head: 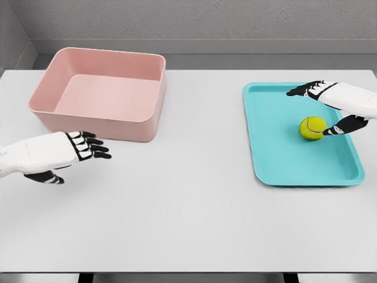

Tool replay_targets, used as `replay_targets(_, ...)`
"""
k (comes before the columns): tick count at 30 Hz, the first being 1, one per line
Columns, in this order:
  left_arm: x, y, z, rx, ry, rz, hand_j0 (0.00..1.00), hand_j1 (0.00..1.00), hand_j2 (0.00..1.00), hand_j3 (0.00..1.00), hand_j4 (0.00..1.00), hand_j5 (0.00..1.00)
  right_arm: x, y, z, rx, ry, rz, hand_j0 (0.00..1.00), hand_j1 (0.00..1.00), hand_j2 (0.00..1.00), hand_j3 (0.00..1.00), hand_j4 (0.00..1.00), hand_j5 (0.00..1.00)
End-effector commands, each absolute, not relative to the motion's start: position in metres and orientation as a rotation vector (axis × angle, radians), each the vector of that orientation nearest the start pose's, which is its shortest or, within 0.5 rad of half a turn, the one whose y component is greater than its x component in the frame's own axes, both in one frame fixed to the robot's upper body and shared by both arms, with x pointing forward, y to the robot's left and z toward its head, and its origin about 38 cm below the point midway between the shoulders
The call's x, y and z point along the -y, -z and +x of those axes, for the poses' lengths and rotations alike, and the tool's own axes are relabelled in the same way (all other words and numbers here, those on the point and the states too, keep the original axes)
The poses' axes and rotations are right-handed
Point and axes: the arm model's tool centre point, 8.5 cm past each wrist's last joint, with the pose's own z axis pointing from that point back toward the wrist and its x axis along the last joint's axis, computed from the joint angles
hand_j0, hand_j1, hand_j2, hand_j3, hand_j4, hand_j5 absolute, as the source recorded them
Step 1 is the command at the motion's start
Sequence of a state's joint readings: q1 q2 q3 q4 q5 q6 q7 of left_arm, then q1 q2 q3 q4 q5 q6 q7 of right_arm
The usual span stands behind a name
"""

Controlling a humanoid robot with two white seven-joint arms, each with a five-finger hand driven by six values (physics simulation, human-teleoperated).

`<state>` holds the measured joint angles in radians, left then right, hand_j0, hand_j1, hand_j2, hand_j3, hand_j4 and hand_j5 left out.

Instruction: Put the tennis from the blue tray into the pink basket with both arms

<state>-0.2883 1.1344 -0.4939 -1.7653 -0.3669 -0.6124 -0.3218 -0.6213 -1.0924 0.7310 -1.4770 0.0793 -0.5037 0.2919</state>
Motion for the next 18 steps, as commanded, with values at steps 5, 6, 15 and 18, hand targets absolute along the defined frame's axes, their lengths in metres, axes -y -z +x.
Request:
replay_targets(5, -0.329, -0.211, 0.340, 1.471, 2.145, 0.339, 1.00, 1.00, 1.00, 1.00, 1.00, 1.00, 0.380, -0.240, 0.412, 1.474, -1.743, -0.414, 1.00, 1.00, 1.00, 1.00, 1.00, 1.00)
replay_targets(6, -0.329, -0.211, 0.340, 1.471, 2.145, 0.339, 1.00, 1.00, 1.00, 1.00, 1.00, 1.00, 0.380, -0.237, 0.412, 1.471, -1.741, -0.409, 1.00, 1.00, 1.00, 1.00, 1.00, 1.00)
replay_targets(15, -0.327, -0.205, 0.338, 1.459, 2.152, 0.313, 1.00, 1.00, 1.00, 1.00, 1.00, 1.00, 0.395, -0.206, 0.410, 1.351, -1.724, -0.382, 1.00, 1.00, 1.00, 1.00, 1.00, 1.00)
replay_targets(18, -0.327, -0.205, 0.338, 1.460, 2.151, 0.312, 1.00, 1.00, 1.00, 1.00, 1.00, 1.00, 0.394, -0.201, 0.412, 1.315, -1.729, -0.389, 1.00, 1.00, 1.00, 1.00, 1.00, 1.00)
